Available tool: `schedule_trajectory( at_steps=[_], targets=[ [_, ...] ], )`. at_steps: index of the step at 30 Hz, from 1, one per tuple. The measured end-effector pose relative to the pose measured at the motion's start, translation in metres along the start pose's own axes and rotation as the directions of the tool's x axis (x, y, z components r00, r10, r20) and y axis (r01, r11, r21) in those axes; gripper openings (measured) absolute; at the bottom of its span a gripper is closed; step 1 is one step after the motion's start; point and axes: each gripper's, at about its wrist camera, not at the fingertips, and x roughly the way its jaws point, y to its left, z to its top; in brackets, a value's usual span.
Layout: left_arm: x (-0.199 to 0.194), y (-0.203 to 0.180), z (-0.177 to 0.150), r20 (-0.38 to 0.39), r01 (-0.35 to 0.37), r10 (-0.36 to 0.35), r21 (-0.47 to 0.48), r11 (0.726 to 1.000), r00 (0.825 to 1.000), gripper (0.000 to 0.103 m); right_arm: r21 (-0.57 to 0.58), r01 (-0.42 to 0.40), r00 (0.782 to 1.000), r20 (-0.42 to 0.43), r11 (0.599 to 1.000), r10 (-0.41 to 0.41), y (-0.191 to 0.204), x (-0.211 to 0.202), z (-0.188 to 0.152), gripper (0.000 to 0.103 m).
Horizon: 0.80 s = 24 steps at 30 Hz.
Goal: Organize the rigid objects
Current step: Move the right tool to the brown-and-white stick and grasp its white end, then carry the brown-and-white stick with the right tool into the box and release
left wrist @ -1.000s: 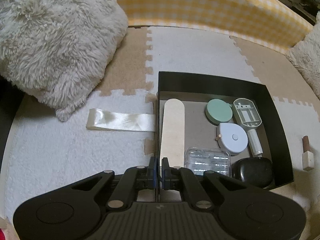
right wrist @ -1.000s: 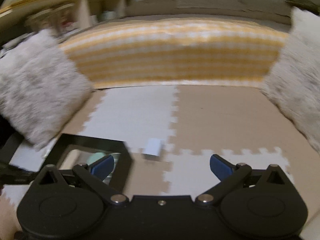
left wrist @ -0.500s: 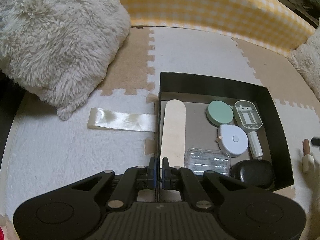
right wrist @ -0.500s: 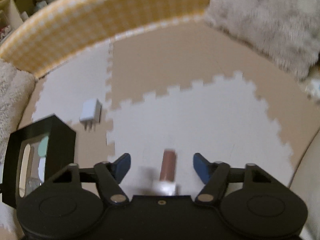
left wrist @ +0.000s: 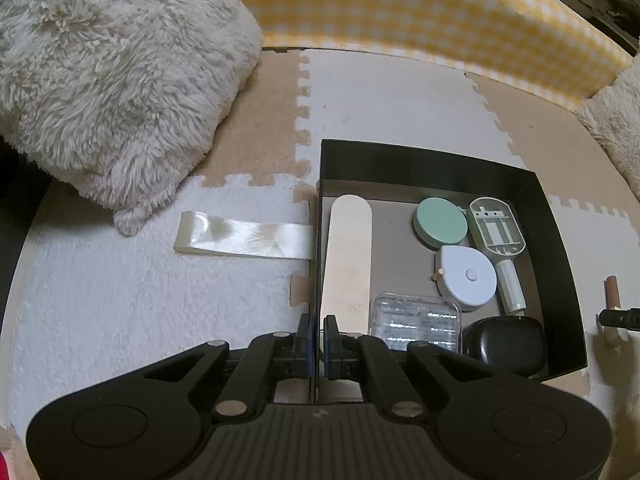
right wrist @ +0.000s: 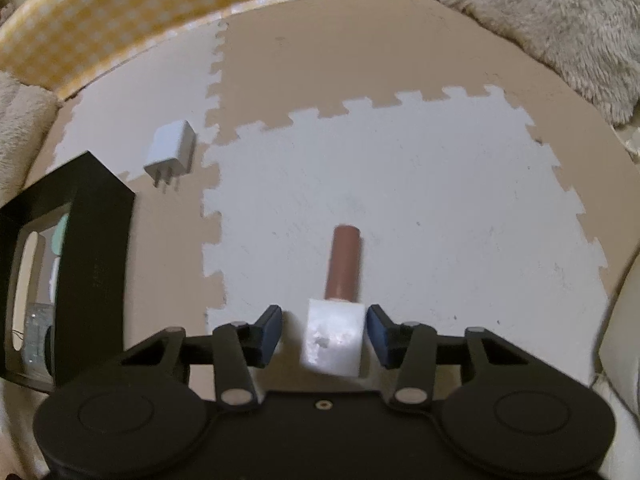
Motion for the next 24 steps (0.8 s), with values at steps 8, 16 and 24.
schedule_trajectory(
  at_steps=[8,16,24],
  targets=[
    [0.001,0.002,-0.001,-0.004,0.007,-0.007,-0.006,1.000,1.000,0.004,0.001,-0.034,0.999,0.013,0.999,0.034,0.001,-0.002,0.000,0.033],
    [0.001,0.002,-0.001,-0.002,0.011,-0.011,-0.013,1.000,1.000,0.004,-0.025,-0.110,0.992,0.055,0.994,0.111,0.014,-0.012,0.001,0.032],
    [0.001,0.001,0.000,-0.004,0.005,-0.005,-0.001,1.000,1.000,0.004,-0.067,-0.239,0.959,0.141,0.969,0.246,0.034,-0.044,0.006,0.032]
  ],
)
